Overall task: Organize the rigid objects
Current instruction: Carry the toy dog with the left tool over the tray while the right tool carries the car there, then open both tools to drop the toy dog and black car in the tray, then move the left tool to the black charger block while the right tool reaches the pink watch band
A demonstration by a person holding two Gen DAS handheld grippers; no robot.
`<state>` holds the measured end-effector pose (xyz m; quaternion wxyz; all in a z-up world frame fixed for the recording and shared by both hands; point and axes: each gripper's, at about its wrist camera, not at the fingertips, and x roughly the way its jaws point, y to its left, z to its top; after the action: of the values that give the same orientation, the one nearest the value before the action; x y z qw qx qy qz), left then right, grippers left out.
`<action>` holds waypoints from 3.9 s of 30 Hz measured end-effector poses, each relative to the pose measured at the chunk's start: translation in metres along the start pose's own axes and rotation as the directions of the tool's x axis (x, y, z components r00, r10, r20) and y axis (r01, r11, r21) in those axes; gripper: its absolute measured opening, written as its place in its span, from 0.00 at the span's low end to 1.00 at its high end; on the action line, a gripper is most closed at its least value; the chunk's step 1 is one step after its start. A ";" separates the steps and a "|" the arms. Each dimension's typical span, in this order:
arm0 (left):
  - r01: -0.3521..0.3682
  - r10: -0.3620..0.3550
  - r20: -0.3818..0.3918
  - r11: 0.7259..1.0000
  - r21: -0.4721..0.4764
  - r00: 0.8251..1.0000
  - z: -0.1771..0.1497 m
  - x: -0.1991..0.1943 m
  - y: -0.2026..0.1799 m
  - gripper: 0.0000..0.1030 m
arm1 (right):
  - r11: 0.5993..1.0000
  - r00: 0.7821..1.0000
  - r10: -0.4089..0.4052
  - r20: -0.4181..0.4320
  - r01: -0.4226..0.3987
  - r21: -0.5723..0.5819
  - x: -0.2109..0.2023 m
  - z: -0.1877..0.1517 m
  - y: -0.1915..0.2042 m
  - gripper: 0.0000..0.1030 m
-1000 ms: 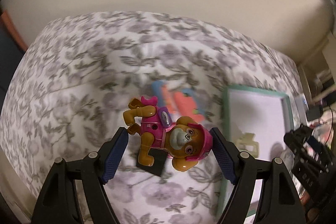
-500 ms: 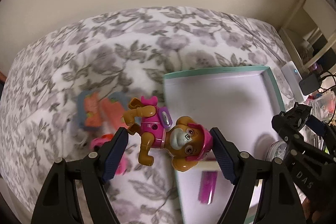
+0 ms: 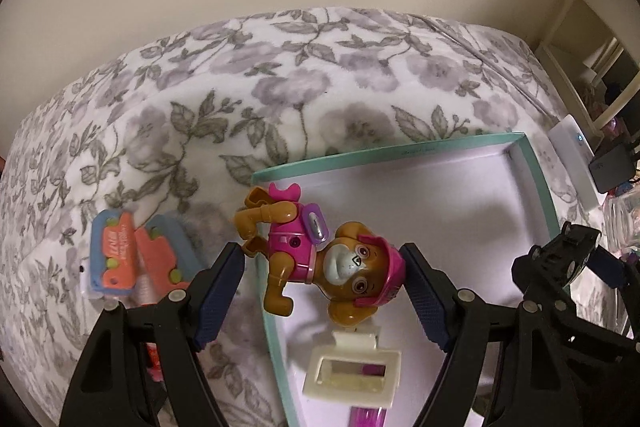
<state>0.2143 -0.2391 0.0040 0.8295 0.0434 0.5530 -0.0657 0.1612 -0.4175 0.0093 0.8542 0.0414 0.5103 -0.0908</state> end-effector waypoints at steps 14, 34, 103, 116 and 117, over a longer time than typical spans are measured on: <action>0.025 -0.024 0.033 1.000 -0.013 0.999 -0.003 0.001 0.000 0.78 | 1.000 1.000 -0.018 -0.020 0.018 -0.008 0.006 -0.001 -0.002 0.75; 0.048 -0.040 0.092 0.995 -0.092 0.995 -0.011 -0.017 0.029 0.82 | 0.999 0.999 -0.036 -0.006 0.036 -0.037 0.005 -0.001 0.004 0.91; -0.073 0.014 -0.111 0.836 -0.545 0.994 -0.111 -0.068 0.244 0.95 | 0.931 0.988 0.141 -0.057 -0.152 -0.331 -0.029 -0.038 0.202 1.00; -0.002 -0.084 -0.165 0.885 -0.465 0.983 -0.106 -0.036 0.209 0.95 | 0.964 0.990 0.125 -0.063 -0.136 -0.227 -0.021 -0.026 0.165 1.00; -0.006 -0.078 -0.168 0.893 -0.449 0.983 -0.105 -0.035 0.205 0.95 | 0.965 0.990 0.125 -0.062 -0.136 -0.225 -0.021 -0.026 0.164 1.00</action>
<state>0.1377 -0.0196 -0.0046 0.7619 -0.1533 0.6272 0.0520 0.1616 -0.2504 0.0121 0.8451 -0.0218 0.5336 0.0260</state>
